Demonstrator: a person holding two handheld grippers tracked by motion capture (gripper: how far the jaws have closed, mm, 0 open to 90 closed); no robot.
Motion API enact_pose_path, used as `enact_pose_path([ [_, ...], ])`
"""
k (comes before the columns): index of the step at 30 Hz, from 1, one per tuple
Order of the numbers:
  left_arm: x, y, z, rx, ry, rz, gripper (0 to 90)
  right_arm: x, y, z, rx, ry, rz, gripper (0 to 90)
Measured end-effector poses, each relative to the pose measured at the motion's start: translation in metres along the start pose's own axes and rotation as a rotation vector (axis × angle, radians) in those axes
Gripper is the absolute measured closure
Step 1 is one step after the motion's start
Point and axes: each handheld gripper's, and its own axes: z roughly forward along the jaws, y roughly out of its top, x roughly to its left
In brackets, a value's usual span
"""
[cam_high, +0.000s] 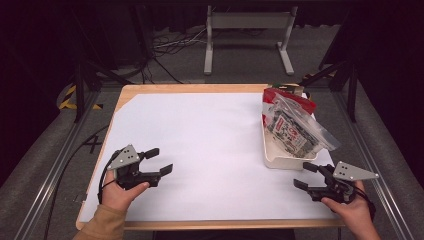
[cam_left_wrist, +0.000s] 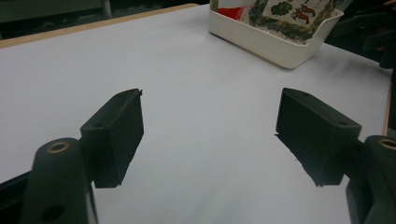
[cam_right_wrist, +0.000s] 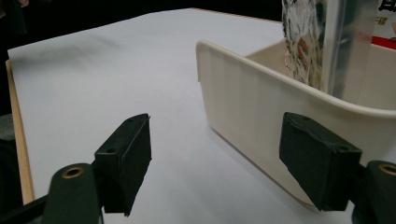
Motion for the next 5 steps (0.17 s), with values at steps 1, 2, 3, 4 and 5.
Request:
enact_pose_path([
  [1,0.0001,-0.0003,0.0001,0.001,0.000,-0.001,23.9,-0.0001,-0.0002,0.0004,0.001,-0.002,-0.003,25.0],
  [2,0.0003,-0.0007,0.0003,0.002,0.002,-0.002,23.9,-0.0001,-0.0002,0.0008,0.002,-0.004,-0.006,24.7],
  [3,0.0002,-0.0009,0.0005,0.002,0.003,-0.007,23.7,0.0000,-0.0002,0.0011,0.002,-0.006,-0.007,24.5],
  [4,0.0007,-0.0012,0.0009,0.002,0.005,-0.007,23.4,0.0001,-0.0002,0.0014,0.001,-0.006,-0.007,24.3],
  [5,0.0012,-0.0015,0.0014,0.002,0.007,-0.008,23.1,0.0002,-0.0004,0.0019,0.003,-0.008,-0.009,24.3],
])
